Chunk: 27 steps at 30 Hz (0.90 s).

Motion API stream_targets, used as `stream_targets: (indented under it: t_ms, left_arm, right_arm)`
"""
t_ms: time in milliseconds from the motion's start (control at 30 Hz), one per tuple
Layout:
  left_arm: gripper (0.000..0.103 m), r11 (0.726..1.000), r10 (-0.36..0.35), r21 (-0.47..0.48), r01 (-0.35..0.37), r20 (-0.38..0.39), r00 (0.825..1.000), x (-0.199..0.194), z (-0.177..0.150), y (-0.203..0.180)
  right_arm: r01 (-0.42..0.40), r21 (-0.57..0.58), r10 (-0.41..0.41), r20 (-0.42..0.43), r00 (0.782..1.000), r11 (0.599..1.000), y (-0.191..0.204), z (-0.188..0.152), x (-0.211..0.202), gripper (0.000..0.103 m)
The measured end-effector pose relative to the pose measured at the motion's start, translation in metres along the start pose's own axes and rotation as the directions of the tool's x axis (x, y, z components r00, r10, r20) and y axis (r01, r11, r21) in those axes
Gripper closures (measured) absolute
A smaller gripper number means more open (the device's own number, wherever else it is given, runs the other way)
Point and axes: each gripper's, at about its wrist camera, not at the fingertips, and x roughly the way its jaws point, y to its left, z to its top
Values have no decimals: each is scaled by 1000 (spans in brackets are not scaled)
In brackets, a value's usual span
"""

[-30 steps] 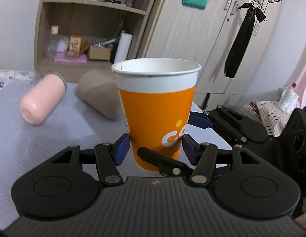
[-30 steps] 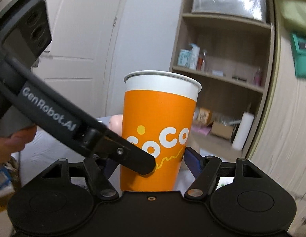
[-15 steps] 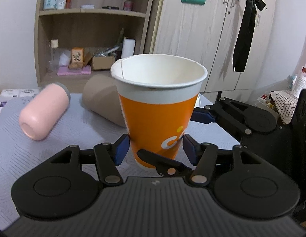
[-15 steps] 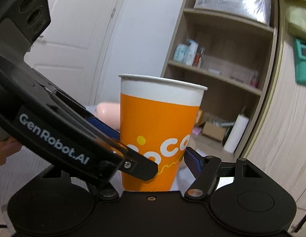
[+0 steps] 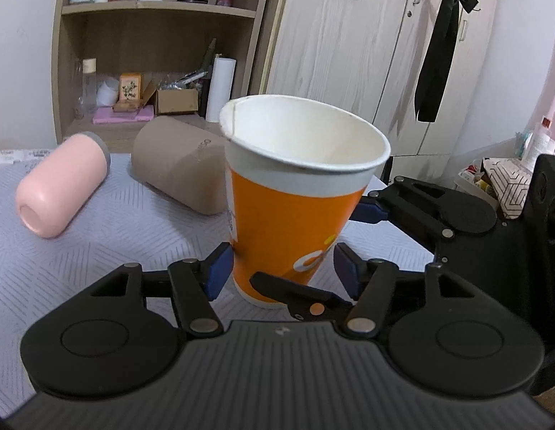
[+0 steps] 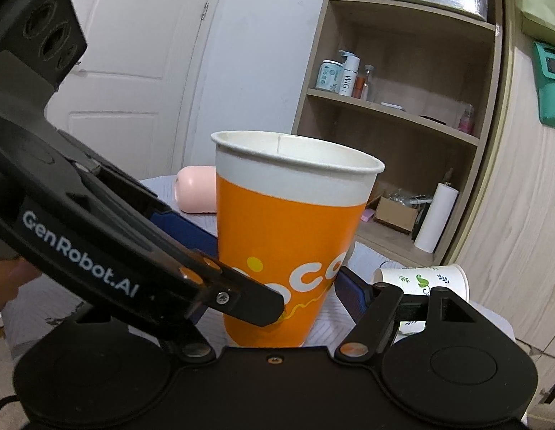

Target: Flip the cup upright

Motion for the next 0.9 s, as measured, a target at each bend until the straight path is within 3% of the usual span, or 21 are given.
stream_targets:
  t_ms: [267,500,700,900]
  left_arm:
    - [33,999,7,-34,-5,52,999,-15,-6,2]
    - [33,996,8,-94,1,101,995,-39,-5,5]
    - [28,988,109,-121,-96,105,988,-60,-11,3]
    - [28,975,203,-117,-191,97,974,-81,-21,-4]
  right_arm:
    - [-4,118,5,-9,1000,993,-3,2,-13,19]
    - [17,128,-16,-10,1000,992,1,7,-25,18]
    - [-8,266,21,-47,999,964,-5,5,-45,18]
    - [28,267,-28,-2,1000,963,3,8,-82,18]
